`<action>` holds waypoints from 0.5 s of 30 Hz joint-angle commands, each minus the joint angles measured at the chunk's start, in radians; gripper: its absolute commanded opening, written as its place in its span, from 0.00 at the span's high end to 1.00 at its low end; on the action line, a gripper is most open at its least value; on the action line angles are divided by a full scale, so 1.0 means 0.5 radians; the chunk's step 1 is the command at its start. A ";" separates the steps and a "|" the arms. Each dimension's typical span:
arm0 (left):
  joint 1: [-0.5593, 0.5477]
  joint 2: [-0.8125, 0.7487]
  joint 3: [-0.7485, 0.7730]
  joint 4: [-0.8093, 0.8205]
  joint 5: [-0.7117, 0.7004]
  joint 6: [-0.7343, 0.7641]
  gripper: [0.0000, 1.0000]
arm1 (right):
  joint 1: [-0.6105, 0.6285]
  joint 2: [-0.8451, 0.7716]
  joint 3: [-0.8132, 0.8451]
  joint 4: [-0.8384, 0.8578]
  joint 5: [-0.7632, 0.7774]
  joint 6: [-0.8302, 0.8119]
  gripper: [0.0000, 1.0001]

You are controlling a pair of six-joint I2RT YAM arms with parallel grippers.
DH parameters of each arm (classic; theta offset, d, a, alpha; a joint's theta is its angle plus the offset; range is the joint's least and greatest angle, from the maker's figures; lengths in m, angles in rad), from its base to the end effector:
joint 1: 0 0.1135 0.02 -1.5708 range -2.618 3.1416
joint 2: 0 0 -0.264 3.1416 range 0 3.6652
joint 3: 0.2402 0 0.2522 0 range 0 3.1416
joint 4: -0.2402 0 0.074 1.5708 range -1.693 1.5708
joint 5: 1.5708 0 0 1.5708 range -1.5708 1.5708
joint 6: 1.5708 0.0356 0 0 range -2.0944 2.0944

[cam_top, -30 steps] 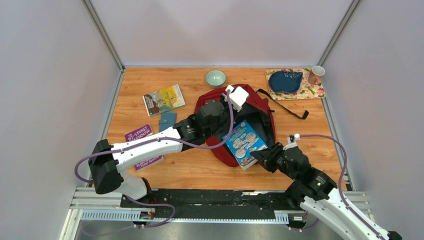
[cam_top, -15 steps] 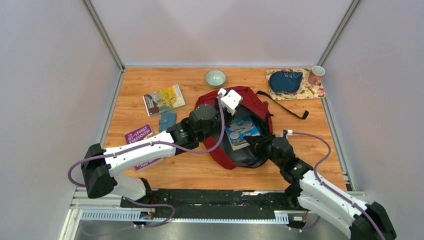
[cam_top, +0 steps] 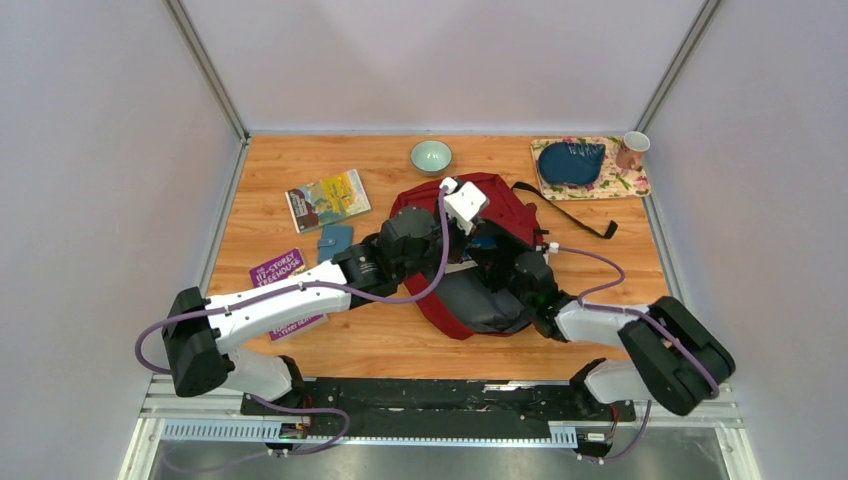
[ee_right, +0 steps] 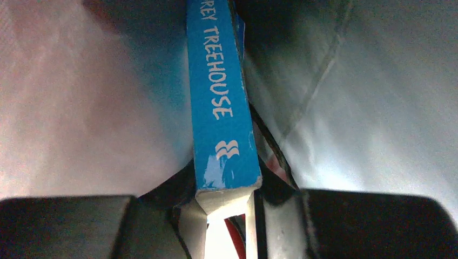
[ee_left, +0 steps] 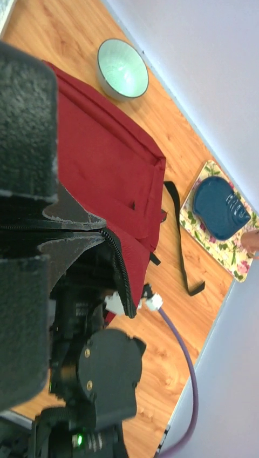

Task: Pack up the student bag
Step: Place the book in the student bag.

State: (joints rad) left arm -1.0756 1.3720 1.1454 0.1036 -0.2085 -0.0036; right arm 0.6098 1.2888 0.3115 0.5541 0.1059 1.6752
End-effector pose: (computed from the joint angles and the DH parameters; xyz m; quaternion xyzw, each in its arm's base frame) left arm 0.1624 -0.2851 0.3624 0.3213 0.6759 -0.2716 0.6052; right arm 0.1932 0.1304 0.1526 0.4507 0.7079 0.4746 0.2656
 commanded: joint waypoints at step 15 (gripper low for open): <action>0.010 -0.115 -0.134 0.054 -0.013 -0.210 1.00 | -0.023 0.264 0.156 -0.018 -0.003 -0.350 0.29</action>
State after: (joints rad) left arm -1.0756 1.3651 1.1049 0.0792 -0.1970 -0.0711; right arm 0.6052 1.5101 0.3679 0.6739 0.1291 1.6016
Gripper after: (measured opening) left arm 0.009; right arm 0.645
